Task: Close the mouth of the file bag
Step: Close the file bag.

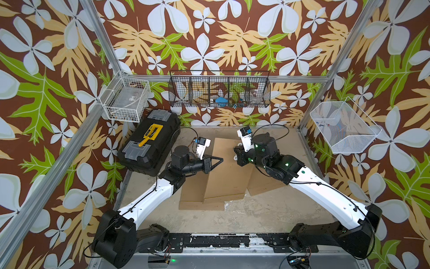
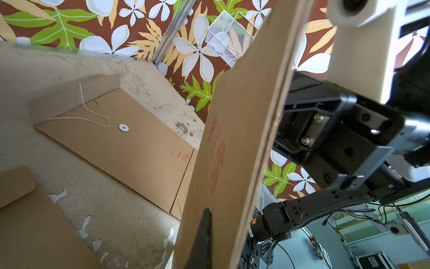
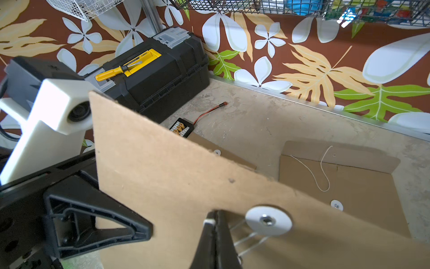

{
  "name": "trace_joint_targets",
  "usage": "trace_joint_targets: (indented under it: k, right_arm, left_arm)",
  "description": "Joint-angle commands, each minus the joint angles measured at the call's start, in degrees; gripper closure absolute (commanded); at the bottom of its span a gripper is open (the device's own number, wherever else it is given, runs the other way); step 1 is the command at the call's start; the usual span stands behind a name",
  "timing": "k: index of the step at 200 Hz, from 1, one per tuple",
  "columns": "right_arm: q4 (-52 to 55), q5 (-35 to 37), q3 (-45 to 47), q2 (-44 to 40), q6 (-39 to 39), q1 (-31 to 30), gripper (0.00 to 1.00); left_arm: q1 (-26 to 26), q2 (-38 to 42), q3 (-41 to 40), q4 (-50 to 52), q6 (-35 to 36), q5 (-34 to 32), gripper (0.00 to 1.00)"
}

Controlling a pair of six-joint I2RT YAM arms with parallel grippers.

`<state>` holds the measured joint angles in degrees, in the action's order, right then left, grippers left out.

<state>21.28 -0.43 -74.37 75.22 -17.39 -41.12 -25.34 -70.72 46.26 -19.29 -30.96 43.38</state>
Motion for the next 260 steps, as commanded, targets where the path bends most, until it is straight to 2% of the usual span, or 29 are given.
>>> trace_joint_targets:
  k: [1,76,113,198,260]
  right_arm:
    - [-1.55,-6.78,2.76,-2.56,-2.08,1.69,1.0]
    - [-9.24,-17.64,10.53,-6.08,-7.4,6.08,1.0]
    - [-8.45,-17.75,11.35,-5.11,-7.22,6.55,1.0]
    - [-7.13,-20.86,10.82,-2.42,-5.18,14.06,1.0]
    - [0.41,-16.19,3.57,-0.48,-0.88,15.64,1.0]
  left_arm:
    - [-0.01,0.62,0.94,-1.7,1.58,-1.67,1.0]
    - [-0.02,0.55,1.38,-2.24,1.19,-1.8,1.0]
    - [0.03,0.98,1.38,-2.24,1.34,-1.5,1.0]
    - [0.03,3.08,1.34,1.21,4.56,1.05,1.0]
    - [0.12,3.35,4.05,13.04,14.39,-1.52,1.0]
